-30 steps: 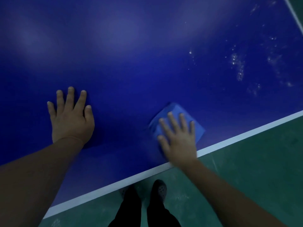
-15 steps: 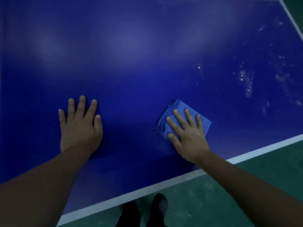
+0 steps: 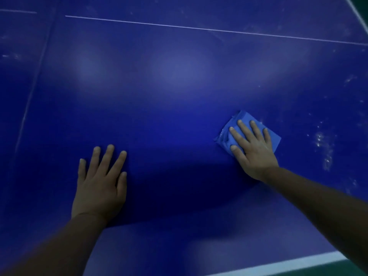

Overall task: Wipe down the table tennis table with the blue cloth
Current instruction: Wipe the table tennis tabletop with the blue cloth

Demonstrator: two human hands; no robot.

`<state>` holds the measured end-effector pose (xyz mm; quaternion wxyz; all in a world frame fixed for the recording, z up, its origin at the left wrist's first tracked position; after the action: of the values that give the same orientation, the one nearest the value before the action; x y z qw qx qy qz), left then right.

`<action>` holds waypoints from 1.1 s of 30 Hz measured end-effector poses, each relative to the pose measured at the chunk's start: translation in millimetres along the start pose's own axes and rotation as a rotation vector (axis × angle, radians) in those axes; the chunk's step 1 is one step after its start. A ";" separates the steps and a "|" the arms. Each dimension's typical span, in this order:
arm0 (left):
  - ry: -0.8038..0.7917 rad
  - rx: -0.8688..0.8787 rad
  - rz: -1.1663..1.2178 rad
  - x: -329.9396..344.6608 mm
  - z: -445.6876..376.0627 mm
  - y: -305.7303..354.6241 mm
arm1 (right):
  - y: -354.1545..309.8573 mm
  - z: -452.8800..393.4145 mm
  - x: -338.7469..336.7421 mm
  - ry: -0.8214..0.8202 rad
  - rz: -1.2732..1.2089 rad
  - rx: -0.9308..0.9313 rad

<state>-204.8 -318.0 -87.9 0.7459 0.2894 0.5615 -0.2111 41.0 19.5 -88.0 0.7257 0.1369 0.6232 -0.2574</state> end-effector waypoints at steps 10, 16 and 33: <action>-0.002 -0.037 -0.023 -4.5 3.0 7.6 | -2.1 -85.1 -10.7 0.105 0.036 -0.004; 0.133 -0.142 0.080 -21.2 -17.5 28.6 | 66.7 -134.6 -35.6 0.081 0.110 -0.087; 0.140 -0.265 0.107 -15.1 -168.1 101.0 | 151.5 -217.1 -62.8 0.150 -0.111 0.599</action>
<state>-264.6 -130.6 -87.7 0.7470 0.2319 0.6187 -0.0744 -63.3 270.8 -85.6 0.5900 0.3291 0.5778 -0.4581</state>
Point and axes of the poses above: each hand's wrist, its own z-axis away from the middle knuckle, its own x-axis out of the palm, y = z × x, the point moved 5 cm from there along -z, towards the middle knuckle, and after that the axes turned 5 degrees about -x, right-handed, at the moved point
